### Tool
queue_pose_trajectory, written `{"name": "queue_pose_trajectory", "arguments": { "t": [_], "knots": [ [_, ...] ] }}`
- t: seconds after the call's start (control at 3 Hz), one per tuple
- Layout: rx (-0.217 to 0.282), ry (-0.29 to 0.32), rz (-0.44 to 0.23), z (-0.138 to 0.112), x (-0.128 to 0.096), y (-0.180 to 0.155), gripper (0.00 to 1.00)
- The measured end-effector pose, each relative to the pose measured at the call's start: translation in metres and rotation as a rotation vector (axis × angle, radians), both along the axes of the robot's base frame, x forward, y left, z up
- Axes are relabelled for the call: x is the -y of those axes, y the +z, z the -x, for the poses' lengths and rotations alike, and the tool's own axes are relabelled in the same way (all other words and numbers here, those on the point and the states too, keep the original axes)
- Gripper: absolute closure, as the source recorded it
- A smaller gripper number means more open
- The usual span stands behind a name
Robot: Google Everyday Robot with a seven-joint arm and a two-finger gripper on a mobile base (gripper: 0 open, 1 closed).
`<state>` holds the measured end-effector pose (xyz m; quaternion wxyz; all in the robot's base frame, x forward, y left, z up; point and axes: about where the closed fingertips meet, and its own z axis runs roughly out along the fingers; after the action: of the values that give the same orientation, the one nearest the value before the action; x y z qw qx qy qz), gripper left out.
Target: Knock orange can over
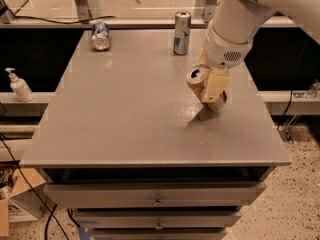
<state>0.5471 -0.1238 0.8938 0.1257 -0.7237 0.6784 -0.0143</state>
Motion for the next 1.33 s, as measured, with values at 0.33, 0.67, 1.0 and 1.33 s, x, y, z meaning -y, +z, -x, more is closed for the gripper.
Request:
{"name": "queue_pose_trajectory", "arguments": {
  "t": [0.33,0.67,1.0,1.33],
  "knots": [
    [0.017,0.01,0.055,-0.012,-0.009,-0.016,0.84],
    [0.021,0.013,0.081,-0.017,-0.012,-0.02,0.59],
    [0.021,0.013,0.081,-0.017,-0.012,-0.019,0.37],
    [0.031,0.025,0.095,-0.035,-0.019,-0.034,0.15]
  ]
}}
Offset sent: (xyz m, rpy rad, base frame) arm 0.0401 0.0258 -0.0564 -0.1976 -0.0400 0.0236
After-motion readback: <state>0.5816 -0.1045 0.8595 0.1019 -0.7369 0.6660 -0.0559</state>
